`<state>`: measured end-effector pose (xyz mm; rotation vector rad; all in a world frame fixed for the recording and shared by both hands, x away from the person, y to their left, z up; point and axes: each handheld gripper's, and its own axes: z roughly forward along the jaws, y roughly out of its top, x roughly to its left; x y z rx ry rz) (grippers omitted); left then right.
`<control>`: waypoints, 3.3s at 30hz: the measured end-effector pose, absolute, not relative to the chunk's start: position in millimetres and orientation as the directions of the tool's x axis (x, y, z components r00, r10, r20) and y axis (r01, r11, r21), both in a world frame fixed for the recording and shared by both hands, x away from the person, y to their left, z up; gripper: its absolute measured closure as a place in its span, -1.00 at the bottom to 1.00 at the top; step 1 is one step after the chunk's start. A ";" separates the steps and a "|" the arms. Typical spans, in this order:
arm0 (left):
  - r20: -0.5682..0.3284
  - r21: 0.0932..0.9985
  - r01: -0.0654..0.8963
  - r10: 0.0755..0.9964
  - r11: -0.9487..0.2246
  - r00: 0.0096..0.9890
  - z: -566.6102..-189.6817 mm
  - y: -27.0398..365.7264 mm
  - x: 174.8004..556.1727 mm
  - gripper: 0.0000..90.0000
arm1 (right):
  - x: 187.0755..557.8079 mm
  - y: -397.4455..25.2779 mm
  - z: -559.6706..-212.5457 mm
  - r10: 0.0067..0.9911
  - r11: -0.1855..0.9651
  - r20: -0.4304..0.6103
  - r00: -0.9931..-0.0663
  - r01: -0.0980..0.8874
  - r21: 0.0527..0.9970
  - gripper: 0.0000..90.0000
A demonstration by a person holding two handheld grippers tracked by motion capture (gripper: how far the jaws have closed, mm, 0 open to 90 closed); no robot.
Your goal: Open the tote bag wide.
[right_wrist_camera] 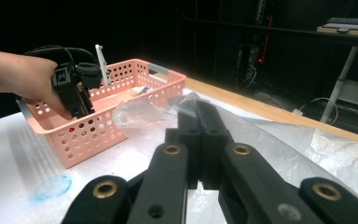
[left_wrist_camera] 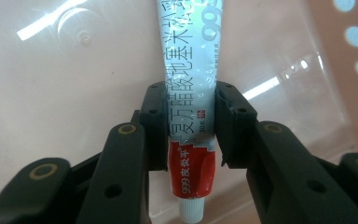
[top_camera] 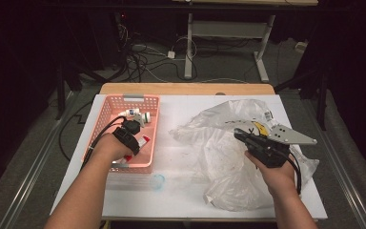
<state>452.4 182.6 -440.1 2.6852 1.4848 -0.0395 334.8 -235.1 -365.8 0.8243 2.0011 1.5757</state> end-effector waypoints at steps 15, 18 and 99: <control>-0.039 0.161 0.837 0.844 -0.522 0.534 -429.2 189.0 445.0 0.49 | 334.8 -236.4 -365.1 0.704 0.158 0.011 -0.710 0.171 0.973 1.00; -0.043 0.199 0.828 0.840 -0.524 0.541 -422.9 192.0 441.5 0.49 | 334.8 -236.0 -365.1 0.703 0.159 0.009 -0.711 0.170 0.972 1.00; -0.125 0.867 0.457 0.799 -0.200 0.588 -393.2 204.9 332.7 0.49 | 332.2 -232.5 -366.9 0.701 0.164 0.005 -0.713 0.168 0.972 1.00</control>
